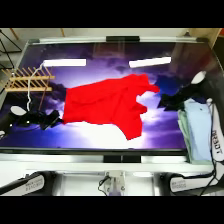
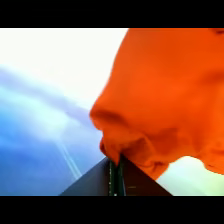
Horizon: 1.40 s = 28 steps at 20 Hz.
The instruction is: Fold the shirts.
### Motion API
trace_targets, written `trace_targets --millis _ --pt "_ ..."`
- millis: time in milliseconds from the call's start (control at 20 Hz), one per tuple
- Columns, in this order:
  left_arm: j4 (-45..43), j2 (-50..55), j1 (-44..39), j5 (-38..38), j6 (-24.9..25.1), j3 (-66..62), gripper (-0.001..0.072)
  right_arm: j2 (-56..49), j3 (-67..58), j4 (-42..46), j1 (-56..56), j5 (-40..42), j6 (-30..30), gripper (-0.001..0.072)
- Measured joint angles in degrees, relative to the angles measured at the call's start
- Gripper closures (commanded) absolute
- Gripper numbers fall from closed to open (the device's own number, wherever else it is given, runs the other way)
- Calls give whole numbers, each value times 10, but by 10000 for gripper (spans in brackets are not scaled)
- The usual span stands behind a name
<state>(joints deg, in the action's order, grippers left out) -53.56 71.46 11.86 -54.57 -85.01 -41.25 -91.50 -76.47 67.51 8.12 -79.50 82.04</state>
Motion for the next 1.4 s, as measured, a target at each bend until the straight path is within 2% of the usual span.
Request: trace_targets --millis 250,450,650,850,1000,1150,1300,1400 --pt "0 -22 0 0 2 0 676 -6 60 -17 -50 122 -38 212" --pt "1 -27 0 -7 3 0 676 -25 71 -45 -67 170 -52 224" --pt "1 -28 0 -10 3 0 676 -37 73 -57 -76 191 -60 648" --pt "0 -35 0 -16 20 -23 677 -31 65 -67 -77 192 -67 648" --pt "-2 -76 5 -26 43 -106 677 22 21 -68 -77 169 -86 647" --pt "-2 -146 11 -28 64 -271 677 121 -82 -60 -78 163 -106 648" --pt "-15 -218 13 5 84 -489 678 242 -213 -15 -78 201 -113 648" --pt "-48 -259 14 22 54 -613 678 326 -283 31 -78 233 -99 648"
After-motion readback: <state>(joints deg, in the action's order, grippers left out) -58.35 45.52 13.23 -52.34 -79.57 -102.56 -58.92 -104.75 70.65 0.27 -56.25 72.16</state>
